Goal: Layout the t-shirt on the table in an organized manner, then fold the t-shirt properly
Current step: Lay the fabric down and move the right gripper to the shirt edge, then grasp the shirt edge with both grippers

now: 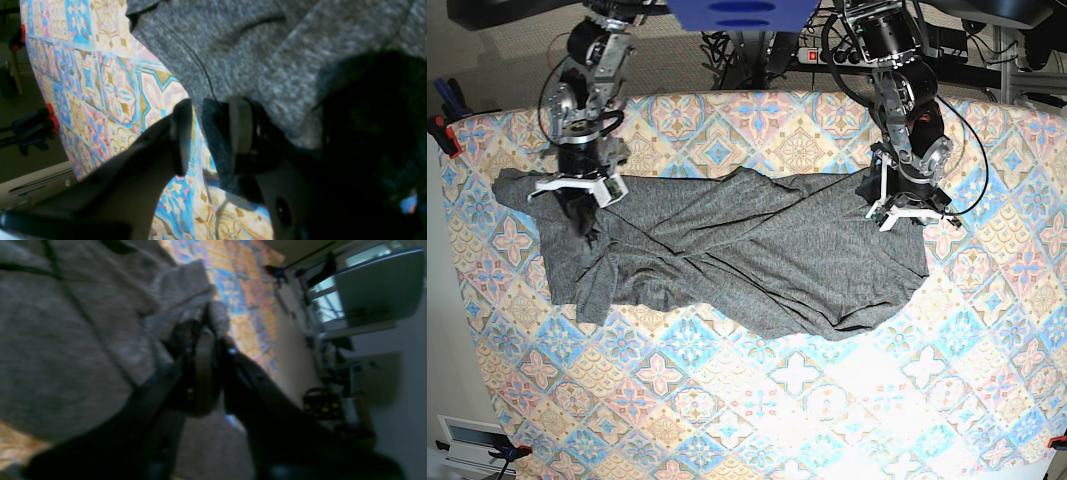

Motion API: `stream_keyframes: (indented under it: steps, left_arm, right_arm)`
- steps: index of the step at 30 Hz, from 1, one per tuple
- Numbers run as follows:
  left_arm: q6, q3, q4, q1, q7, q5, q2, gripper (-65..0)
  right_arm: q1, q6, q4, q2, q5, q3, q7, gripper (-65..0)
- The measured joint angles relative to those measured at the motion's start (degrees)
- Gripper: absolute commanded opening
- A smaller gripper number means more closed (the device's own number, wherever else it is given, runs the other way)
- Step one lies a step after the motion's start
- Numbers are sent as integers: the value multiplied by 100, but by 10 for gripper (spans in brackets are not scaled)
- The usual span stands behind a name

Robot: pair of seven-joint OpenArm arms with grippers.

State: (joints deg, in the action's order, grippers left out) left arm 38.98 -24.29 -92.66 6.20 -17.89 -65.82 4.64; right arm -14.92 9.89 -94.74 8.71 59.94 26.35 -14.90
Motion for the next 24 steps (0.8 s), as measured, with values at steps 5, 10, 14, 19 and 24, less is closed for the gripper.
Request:
stream_keyframes:
  steps: [5, 10, 14, 19, 24]
  left_arm:
    - [-2, 0, -2, 0, 4, 0, 0, -456]
    - [11, -2, -111, 0, -57, 0, 109, -456]
    - [188, -35, -570, 131, -238, 83, 286, -456]
    - [170, -17, -1405, 28, -190, 581, 444, -455]
    - [177, -20, -1716, 68, -256, 772, 442, -455]
  right_arm:
    - [-59, 42, 13, -15, 2, -26, 11, -343]
    - [-35, 455, -79, 2, 0, -4, 33, -274]
    - [0, 446, -455, -15, -15, -4, 7, -276]
    - [22, 400, -695, -15, -22, -4, -9, -276]
    - [57, 457, -640, -11, -20, -4, 136, -276]
